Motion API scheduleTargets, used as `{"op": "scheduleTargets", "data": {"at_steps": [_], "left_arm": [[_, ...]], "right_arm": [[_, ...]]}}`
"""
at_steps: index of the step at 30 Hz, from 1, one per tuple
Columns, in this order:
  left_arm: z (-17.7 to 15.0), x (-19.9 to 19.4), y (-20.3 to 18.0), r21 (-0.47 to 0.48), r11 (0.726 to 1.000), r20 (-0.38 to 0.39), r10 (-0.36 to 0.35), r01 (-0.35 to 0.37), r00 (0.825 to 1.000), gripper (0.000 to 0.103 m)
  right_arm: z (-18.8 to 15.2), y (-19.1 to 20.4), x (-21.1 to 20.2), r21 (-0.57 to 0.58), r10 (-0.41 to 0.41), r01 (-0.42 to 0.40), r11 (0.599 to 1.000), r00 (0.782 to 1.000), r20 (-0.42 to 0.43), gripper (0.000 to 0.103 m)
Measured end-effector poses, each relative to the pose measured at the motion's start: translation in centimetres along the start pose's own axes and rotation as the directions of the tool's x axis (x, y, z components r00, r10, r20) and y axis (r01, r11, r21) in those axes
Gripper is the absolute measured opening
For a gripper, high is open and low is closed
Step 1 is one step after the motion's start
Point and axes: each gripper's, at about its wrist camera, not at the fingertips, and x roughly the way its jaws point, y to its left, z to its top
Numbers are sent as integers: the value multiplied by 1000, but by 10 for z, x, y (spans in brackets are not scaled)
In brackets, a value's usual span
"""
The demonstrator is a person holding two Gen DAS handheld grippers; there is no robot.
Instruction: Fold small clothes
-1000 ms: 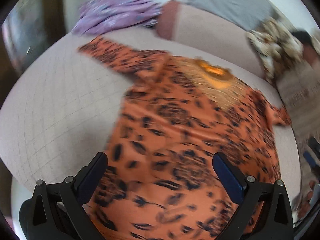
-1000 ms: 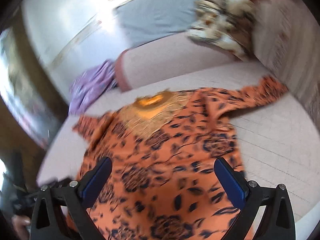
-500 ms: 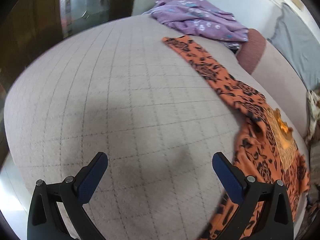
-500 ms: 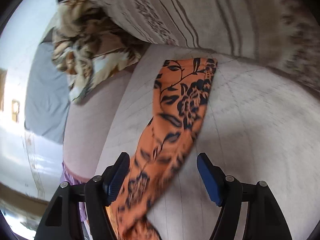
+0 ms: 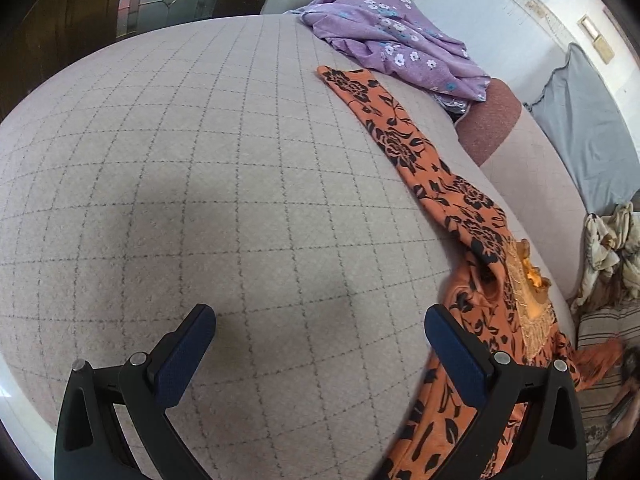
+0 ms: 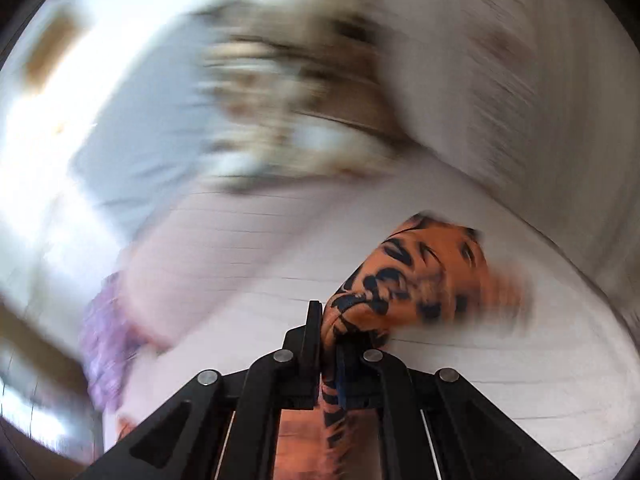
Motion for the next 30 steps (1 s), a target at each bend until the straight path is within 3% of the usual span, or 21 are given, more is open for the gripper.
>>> {"op": "scheduleTargets", "data": {"at_steps": [2, 4, 8, 9, 11, 13, 14, 15, 16, 18, 19, 21, 24, 27, 29, 30], "left_arm": [[0, -2, 2, -7, 1000, 0, -23, 23, 1000, 103], [0, -5, 6, -22, 999, 2, -38, 38, 999, 103], [1, -9, 16, -71, 995, 10, -73, 74, 997, 103], [1, -9, 17, -77, 994, 6, -77, 77, 997, 103], [1, -7, 16, -81, 994, -4, -77, 76, 997, 103], [0, -7, 13, -66, 995, 0, -74, 74, 997, 103], [0, -7, 11, -56, 996, 0, -74, 74, 997, 103], [0, -8, 11, -51, 996, 1, -75, 75, 997, 103], [0, -8, 10, -48, 996, 5, -79, 79, 997, 103], [0, -7, 8, -44, 995, 9, -85, 86, 996, 103], [0, -5, 5, -41, 995, 6, -88, 88, 996, 103], [-1, -4, 1, -21, 996, 3, -85, 85, 996, 103], [-3, -6, -3, 14, 997, 12, -80, 80, 997, 103], [2, -2, 0, -20, 987, -32, -159, 158, 987, 103], [16, -1, 3, -88, 963, -35, -257, 253, 966, 103], [26, 0, 3, -115, 949, -32, -300, 294, 954, 103]], "right_arm": [[-8, 70, -15, -111, 122, -119, 987, 992, 22, 5], [-39, 140, -24, -221, 223, -217, 951, 975, 1, 5], [-130, 211, -1, -284, 284, -307, 908, 951, -121, 12], [-162, 220, 16, -289, 259, -301, 909, 950, -175, 21], [-220, 223, 55, -296, 197, -289, 911, 932, -304, 88], [-278, 207, 91, -311, 56, -198, 929, 910, -412, 88], [-298, 198, 107, -305, 2, -168, 937, 878, -479, 89], [-308, 194, 107, -323, 2, -173, 930, 884, -468, 88], [-305, 198, 94, -360, 22, -188, 914, 908, -419, 88], [-293, 205, 83, -310, 96, -258, 915, 886, -453, 88], [-284, 207, 78, -308, 115, -268, 913, 893, -436, 87], [-265, 209, 62, -331, 127, -250, 910, 928, -350, 88], [-258, 184, 62, -282, 116, -203, 938, 948, -296, 88], [-274, 150, 77, -219, 128, -213, 952, 929, -347, 88], [-285, 124, 82, -174, 168, -244, 954, 915, -367, 88], [-290, 116, 78, -174, 229, -298, 939, 915, -331, 88]]}}
